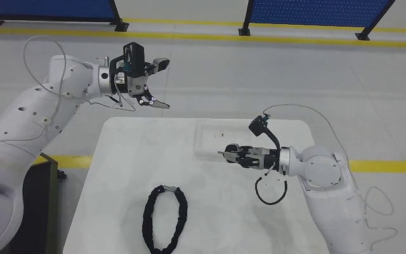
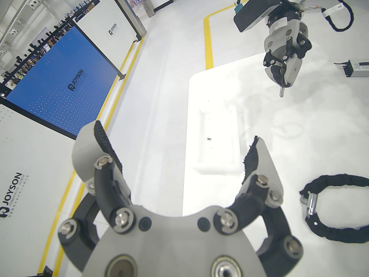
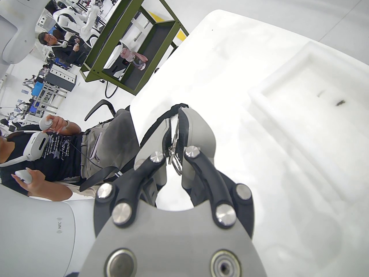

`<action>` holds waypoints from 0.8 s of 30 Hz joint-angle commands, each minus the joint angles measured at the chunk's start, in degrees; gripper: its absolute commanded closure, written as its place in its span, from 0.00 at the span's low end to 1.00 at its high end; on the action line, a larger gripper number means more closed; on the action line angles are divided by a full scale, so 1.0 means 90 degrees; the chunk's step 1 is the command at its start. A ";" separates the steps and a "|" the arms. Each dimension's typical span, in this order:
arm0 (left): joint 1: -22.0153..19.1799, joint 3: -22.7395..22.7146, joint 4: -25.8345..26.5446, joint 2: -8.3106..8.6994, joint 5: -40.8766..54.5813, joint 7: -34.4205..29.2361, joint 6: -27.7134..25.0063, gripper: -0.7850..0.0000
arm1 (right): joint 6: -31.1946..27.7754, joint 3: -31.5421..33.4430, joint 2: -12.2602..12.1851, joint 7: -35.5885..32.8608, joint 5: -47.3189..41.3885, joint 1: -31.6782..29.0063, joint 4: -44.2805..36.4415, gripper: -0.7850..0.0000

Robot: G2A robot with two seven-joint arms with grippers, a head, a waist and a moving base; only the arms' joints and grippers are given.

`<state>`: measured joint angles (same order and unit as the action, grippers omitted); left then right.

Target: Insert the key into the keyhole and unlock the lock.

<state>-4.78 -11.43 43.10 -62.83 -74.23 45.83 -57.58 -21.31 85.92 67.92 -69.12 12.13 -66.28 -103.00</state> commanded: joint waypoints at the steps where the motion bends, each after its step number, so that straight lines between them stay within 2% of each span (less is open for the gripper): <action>1: 0.0118 -0.0051 0.0112 0.0020 0.0014 -0.0324 0.0136 0.00 | 0.0000 0.0000 0.0000 0.0000 0.0000 0.0000 0.0000 1.00; 7: 0.0594 -0.0092 0.0199 0.0176 -0.0196 -0.0431 -0.0047 0.00 | 0.0000 0.0000 0.0000 0.0000 0.0000 0.0000 0.0000 1.00; 10: 0.0886 0.0027 0.0367 0.0296 -0.0389 -0.0009 -0.0047 0.00 | 0.0000 0.0000 0.0000 0.0000 0.0000 0.0000 0.0000 1.00; 13: 0.1081 0.0150 0.0723 0.0455 -0.0467 0.0050 -0.0047 0.00 | 0.0000 0.0000 0.0000 0.0000 0.0000 0.0000 0.0000 1.00; 19: 0.1402 0.0187 0.1348 0.0726 -0.1301 0.0051 -0.0047 0.00 | 0.0000 0.0000 0.0000 0.0000 0.0000 0.0000 0.0000 1.00; 24: 0.1813 0.0187 0.1285 0.0770 -0.1803 0.0051 -0.0047 0.00 | 0.0000 0.0000 0.0000 0.0000 0.0000 0.0000 0.0000 1.00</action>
<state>10.64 -9.74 54.84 -55.86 -89.39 46.29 -58.00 -21.31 85.92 67.92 -69.12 12.13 -66.28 -103.00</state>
